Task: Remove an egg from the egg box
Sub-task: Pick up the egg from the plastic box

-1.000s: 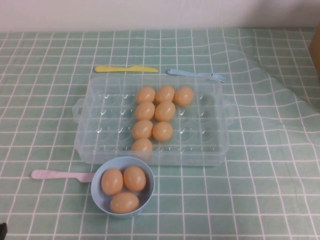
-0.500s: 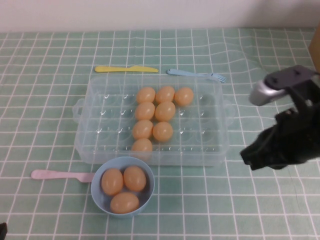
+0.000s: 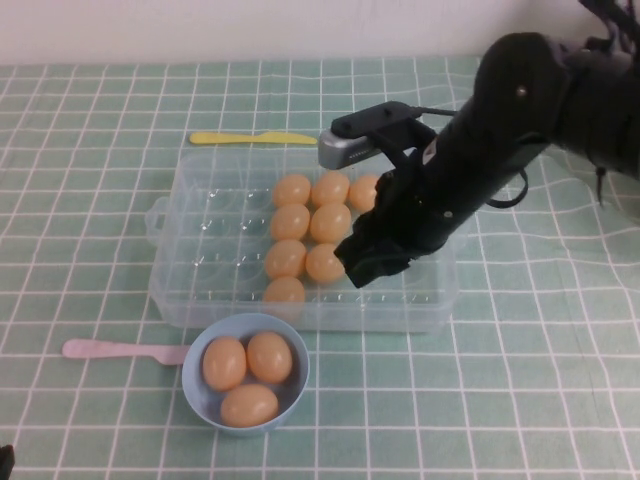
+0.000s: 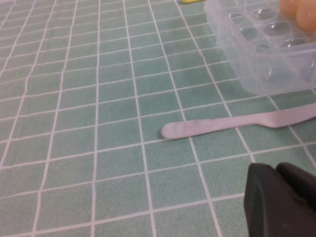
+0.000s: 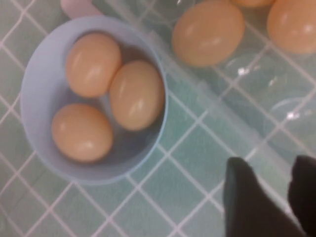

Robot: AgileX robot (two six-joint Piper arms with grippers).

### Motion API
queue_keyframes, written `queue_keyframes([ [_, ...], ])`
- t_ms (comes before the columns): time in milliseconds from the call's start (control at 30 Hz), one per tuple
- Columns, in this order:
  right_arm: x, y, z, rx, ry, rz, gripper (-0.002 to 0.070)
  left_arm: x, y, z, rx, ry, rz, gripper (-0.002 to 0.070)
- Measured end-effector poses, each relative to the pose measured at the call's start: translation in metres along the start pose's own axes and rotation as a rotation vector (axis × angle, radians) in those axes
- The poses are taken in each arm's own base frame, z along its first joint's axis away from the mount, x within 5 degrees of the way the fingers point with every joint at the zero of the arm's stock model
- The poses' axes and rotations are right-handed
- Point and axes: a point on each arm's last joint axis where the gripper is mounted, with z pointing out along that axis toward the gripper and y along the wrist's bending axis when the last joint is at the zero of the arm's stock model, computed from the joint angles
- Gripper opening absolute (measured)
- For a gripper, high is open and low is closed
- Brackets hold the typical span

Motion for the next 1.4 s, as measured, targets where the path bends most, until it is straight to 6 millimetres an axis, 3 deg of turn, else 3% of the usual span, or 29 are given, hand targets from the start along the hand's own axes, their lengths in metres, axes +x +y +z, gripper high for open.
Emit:
queue_keyframes([
  [200,-0.029,-0.007,0.018,0.000,-0.001,0.007,0.0419,0.000,0.000,0.000,0.000,0.000,0.000,0.0000],
  [300,-0.037,-0.010,0.028,0.000,0.006,0.049,0.0467,0.000,0.000,0.000,0.000,0.000,0.000,0.0000],
  [467,-0.041,-0.013,0.042,0.036,0.017,0.089,0.0473,0.000,0.000,0.000,0.000,0.000,0.000,0.0000],
  [967,-0.051,0.000,0.054,0.123,-0.094,-0.214,0.0477,0.000,0.000,0.000,0.000,0.000,0.000,0.0000],
  [1400,-0.048,-0.007,0.062,0.174,-0.126,-0.036,0.0508,0.000,0.000,0.000,0.000,0.000,0.000,0.0000],
])
